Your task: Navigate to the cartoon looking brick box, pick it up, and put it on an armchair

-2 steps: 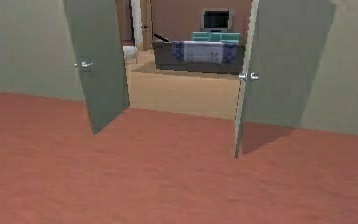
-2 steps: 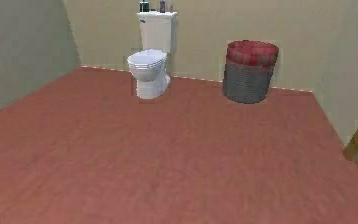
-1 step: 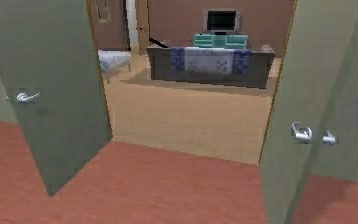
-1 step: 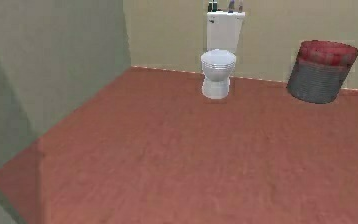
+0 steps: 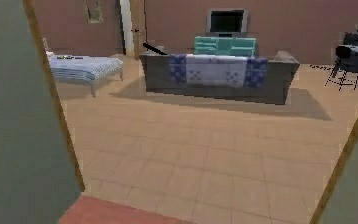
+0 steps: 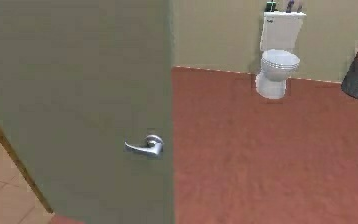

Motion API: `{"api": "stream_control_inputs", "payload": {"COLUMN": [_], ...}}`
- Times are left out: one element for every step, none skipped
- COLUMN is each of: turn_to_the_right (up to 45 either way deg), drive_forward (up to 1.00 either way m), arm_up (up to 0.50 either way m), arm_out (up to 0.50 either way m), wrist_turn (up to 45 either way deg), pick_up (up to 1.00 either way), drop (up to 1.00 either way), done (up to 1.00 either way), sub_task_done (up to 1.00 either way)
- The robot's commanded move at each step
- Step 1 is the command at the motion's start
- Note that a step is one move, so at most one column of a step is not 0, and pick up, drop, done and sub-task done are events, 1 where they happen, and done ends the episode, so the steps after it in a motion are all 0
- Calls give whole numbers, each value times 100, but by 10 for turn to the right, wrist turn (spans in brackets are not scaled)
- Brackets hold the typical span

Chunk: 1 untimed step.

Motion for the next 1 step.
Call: {"api": "stream_control_inputs", "payload": {"turn_to_the_right": [120], "drive_forward": [0], "arm_up": [0], "arm_out": [0], "wrist_turn": [0], "pick_up": [0], "drop": [0], "done": [0], "sub_task_done": [0]}}
